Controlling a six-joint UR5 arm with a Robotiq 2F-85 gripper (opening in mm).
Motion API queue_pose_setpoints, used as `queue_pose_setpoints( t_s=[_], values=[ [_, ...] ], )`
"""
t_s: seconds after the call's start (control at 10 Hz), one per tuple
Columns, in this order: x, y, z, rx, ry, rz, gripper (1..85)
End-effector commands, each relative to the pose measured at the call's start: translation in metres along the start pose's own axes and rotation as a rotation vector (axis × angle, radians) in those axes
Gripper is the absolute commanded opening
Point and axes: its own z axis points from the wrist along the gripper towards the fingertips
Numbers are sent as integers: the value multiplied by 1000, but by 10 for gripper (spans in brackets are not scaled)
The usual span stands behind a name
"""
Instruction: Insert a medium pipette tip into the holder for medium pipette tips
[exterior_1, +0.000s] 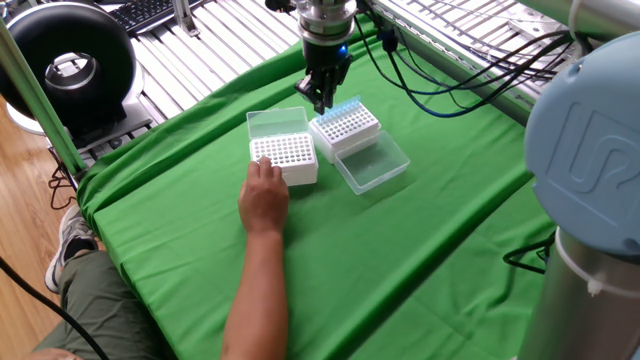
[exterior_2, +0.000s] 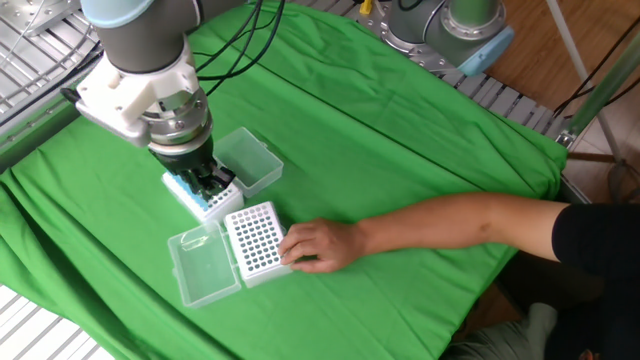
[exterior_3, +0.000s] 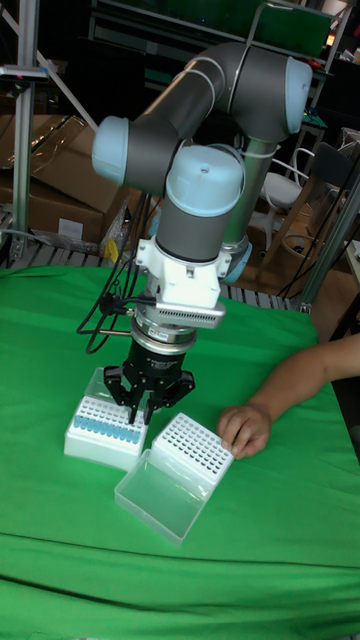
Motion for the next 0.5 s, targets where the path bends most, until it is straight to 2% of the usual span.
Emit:
queue_pose_setpoints(
  t_s=[0.0, 0.2, 0.3, 0.4],
  values=[
    [4, -1, 1, -6, 13, 18, 260],
    [19, -10, -18, 31, 64, 88, 200],
    [26, -19, -31, 62, 81, 107, 187],
    [30, -28, -39, 74, 85, 138, 170]
  ],
)
